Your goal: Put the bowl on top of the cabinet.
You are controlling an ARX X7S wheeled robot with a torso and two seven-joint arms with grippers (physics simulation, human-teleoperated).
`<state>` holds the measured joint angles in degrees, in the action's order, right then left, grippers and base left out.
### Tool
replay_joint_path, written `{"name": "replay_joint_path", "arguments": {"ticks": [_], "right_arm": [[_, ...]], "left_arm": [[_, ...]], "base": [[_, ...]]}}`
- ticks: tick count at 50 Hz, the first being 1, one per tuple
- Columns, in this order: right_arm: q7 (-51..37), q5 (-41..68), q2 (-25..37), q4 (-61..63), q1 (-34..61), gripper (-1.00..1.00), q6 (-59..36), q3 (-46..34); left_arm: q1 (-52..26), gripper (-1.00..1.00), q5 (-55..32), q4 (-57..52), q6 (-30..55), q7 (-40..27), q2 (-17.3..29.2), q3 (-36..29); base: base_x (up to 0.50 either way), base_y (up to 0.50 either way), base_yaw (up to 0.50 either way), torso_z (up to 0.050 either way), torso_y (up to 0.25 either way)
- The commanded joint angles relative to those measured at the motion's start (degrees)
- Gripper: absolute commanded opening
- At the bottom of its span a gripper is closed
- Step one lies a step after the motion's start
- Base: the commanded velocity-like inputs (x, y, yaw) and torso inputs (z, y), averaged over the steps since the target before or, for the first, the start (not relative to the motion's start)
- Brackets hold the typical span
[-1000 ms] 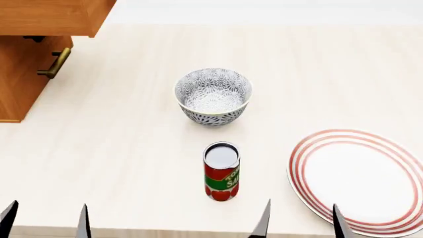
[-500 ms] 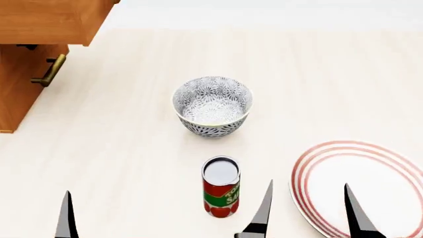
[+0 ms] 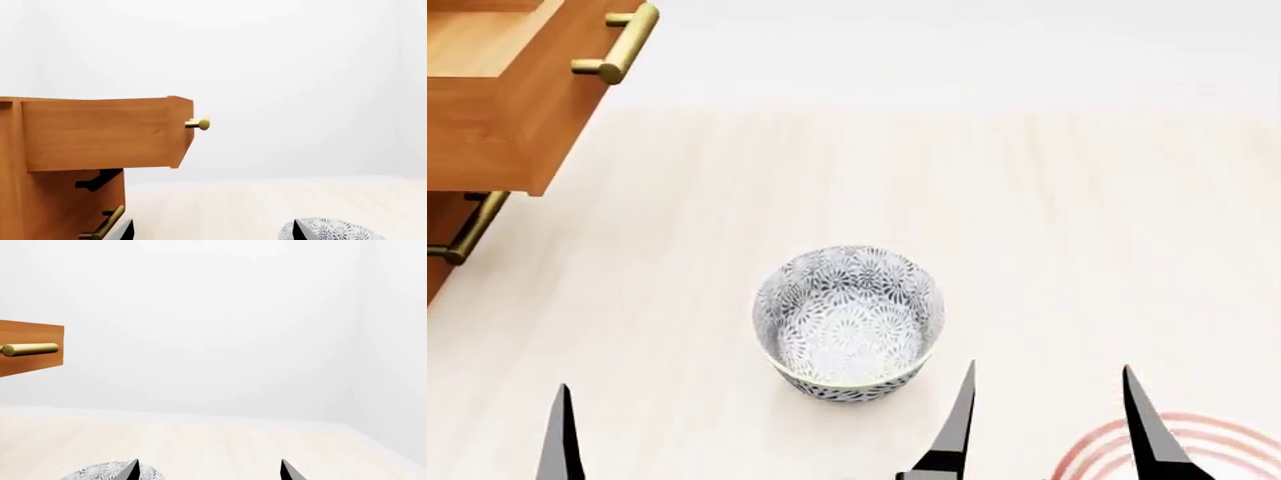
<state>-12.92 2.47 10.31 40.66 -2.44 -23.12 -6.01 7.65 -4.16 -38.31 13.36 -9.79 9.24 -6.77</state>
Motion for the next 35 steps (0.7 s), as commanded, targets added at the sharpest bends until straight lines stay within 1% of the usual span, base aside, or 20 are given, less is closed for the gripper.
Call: {"name": "replay_joint_path", "arguments": {"ticks": [1, 22, 25, 27, 28, 35], "right_arm": [[1.5, -0.4, -0.5, -0.1, 0.1, 1.0, 0.3, 0.5], [-0.2, 0.7, -0.1, -1.0, -0.6, 1.0, 0.8, 1.4], [-0.4, 1.0, 0.1, -0.7, -1.3, 1.0, 1.6, 1.8], [-0.6, -0.3, 0.8, -0.3, -1.0, 1.0, -0.5, 1.0], [-0.6, 0.1, 0.7, -0.3, -1.1, 1.0, 0.0, 1.2], [-0.6, 0.4, 1.4, -0.3, -0.9, 1.0, -0.8, 0.4]], "left_arm": [[-0.4, 1.0, 0.6, 1.0, -1.3, -0.1, -0.7, 1.1], [-0.5, 1.0, -0.4, 1.4, -1.8, -1.3, 0.3, 0.6], [-0.5, 1.0, -0.6, 1.1, -1.6, -1.5, 0.4, 0.6], [-0.5, 1.0, -0.7, 1.1, -1.6, -1.6, 0.5, 0.5], [-0.5, 1.0, -0.7, 1.1, -1.6, -1.6, 0.6, 0.5], [-0.7, 1.0, -0.9, 1.3, -1.5, -1.9, 0.8, 0.2]], "base": [[0.5, 0.0, 0.0, 0.0, 0.0], [0.5, 0.0, 0.0, 0.0, 0.001], [0.0, 0.0, 0.0, 0.0, 0.0], [0.0, 0.0, 0.0, 0.0, 0.0], [0.0, 0.0, 0.0, 0.0, 0.0], [0.0, 0.49, 0.0, 0.0, 0.0]]}}
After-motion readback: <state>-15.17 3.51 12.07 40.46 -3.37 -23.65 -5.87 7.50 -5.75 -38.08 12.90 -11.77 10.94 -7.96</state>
